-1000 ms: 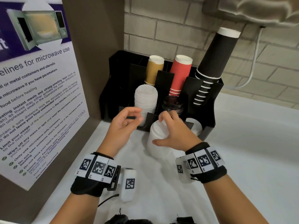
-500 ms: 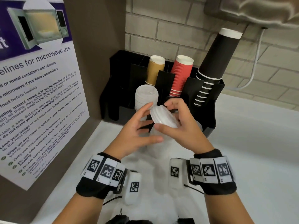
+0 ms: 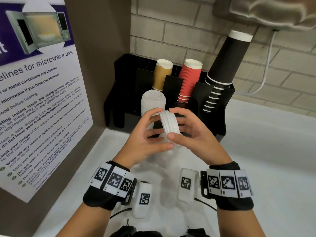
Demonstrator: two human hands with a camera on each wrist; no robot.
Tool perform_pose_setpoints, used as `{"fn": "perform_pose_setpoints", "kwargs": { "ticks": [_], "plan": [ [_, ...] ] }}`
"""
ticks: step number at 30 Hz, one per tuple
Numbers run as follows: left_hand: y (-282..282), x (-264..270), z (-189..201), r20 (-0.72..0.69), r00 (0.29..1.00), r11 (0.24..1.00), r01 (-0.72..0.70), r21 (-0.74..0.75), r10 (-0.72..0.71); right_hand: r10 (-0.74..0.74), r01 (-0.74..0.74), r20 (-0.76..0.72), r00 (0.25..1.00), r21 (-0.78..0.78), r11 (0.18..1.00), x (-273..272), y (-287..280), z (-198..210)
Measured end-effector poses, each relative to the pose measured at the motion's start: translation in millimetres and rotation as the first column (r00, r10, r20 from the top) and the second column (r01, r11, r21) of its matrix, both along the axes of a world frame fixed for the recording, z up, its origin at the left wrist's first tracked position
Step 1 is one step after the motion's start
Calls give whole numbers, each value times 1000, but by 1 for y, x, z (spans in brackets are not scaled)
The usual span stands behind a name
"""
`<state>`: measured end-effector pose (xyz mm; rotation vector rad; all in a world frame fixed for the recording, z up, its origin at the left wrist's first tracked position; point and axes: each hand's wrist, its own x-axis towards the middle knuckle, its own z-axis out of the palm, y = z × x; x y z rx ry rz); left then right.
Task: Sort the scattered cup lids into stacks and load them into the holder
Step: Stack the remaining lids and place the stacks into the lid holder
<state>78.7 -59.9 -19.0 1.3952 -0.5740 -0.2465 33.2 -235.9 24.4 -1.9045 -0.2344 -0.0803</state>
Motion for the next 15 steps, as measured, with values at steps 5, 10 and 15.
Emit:
{"fn": "perform_pose_setpoints", "kwargs": {
  "ticks": [5,10,15],
  "plan": [
    [1,0,0,-4,1000,999,19,30,-19,-7,7,-2,1000,9,1000,-1,-2,0],
    [0,3,-1,6,1000,998,30,50,-30,2,-2,37,999,-2,1000,-2,0,-1],
    [6,4,-3,29,999,999,-32,-5,32,-142,146,134,981,-23,989,8,-25,6]
  ]
}}
